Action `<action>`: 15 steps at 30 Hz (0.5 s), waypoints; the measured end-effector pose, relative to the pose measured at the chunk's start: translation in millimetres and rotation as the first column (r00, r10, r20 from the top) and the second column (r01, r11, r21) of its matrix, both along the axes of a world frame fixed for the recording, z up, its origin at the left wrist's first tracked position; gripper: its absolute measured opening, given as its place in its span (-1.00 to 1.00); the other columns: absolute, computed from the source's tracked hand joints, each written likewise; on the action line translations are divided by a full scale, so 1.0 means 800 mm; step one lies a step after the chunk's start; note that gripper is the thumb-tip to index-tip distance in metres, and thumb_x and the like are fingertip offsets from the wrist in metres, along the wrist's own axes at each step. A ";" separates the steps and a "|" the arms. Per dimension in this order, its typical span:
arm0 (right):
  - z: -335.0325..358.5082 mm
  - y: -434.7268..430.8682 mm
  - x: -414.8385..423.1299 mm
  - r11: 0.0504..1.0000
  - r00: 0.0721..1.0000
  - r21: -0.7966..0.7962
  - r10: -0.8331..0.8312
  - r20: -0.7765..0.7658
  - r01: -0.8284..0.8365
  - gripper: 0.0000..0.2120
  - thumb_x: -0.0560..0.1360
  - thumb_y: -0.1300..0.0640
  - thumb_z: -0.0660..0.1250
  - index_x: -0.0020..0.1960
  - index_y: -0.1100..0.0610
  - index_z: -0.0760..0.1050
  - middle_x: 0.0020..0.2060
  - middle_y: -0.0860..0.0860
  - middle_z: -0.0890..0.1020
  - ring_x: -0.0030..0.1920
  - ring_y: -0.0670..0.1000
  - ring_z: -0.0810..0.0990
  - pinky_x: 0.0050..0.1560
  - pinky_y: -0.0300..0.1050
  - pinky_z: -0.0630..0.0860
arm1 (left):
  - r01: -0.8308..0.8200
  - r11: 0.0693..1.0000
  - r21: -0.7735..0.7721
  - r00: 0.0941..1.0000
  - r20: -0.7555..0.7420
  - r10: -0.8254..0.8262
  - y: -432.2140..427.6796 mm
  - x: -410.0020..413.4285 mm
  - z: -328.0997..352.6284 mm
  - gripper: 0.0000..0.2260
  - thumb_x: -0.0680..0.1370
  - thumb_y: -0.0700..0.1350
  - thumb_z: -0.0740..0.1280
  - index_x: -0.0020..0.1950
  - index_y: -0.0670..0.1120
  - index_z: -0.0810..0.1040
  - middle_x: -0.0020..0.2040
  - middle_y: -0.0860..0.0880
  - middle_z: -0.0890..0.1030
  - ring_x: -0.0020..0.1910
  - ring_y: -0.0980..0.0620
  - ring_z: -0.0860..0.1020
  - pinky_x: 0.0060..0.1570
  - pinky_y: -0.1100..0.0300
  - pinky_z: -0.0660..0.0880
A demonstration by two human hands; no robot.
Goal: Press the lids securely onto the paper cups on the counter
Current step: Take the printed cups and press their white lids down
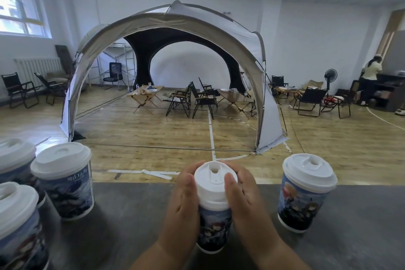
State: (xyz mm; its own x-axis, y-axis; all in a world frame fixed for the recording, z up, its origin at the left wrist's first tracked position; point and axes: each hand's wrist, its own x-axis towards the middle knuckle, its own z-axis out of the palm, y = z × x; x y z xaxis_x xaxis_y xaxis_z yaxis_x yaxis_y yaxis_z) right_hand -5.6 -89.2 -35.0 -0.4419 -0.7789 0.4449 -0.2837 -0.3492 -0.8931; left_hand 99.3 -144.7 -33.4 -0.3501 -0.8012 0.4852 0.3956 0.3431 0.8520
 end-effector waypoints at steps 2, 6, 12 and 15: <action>-0.003 -0.001 -0.005 0.990 0.987 -0.027 -0.141 -0.073 0.139 -0.60 0.44 -0.33 0.15 0.18 -0.20 0.48 0.17 -0.18 0.53 0.19 -0.18 0.54 0.21 -0.19 0.50 | -0.009 0.996 0.091 0.999 -0.035 0.012 -0.002 -0.001 -0.002 -0.51 0.58 0.25 0.09 0.17 -0.10 0.55 0.04 -0.05 0.68 0.04 0.03 0.64 -0.07 0.36 0.52; 0.000 -0.001 -0.009 0.965 0.961 -0.099 -0.253 -0.112 0.243 -0.55 0.50 -0.41 0.04 0.03 -0.19 0.57 0.00 -0.21 0.63 0.09 -0.19 0.58 0.11 -0.27 0.49 | 0.012 0.988 0.157 0.999 -0.054 -0.004 -0.005 0.002 0.000 -0.61 0.49 0.12 0.12 0.20 0.03 0.54 0.05 0.03 0.67 0.03 0.18 0.64 -0.13 0.44 0.50; -0.006 -0.001 -0.008 0.996 0.993 0.077 -0.027 -0.119 0.037 -0.06 0.23 -0.66 0.12 0.37 -0.06 0.41 0.27 -0.13 0.52 0.28 -0.13 0.52 0.31 0.03 0.48 | 0.164 0.978 0.131 0.986 -0.041 -0.160 0.004 0.004 0.003 -0.63 0.52 0.03 0.15 0.27 -0.05 0.47 0.13 -0.03 0.59 -0.02 0.21 0.64 -0.18 0.41 0.53; -0.005 -0.001 -0.007 0.994 0.996 0.108 -0.014 -0.086 0.023 -0.09 0.17 -0.60 0.32 0.36 -0.10 0.39 0.24 -0.11 0.55 0.24 -0.12 0.56 0.25 0.01 0.54 | 0.177 0.973 0.147 0.984 -0.047 -0.171 0.004 0.004 0.003 -0.64 0.54 0.09 0.24 0.26 -0.06 0.48 0.12 -0.09 0.62 0.02 0.06 0.65 -0.15 0.31 0.57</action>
State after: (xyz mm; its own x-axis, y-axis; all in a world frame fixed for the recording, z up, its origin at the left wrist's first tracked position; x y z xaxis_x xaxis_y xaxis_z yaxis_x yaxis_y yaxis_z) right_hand -11.4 -90.1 -39.2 -0.4209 -0.8167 0.3948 -0.3655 -0.2456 -0.8978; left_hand 102.6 -141.4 -30.8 -0.4760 -0.7939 0.3784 0.4675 0.1360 0.8735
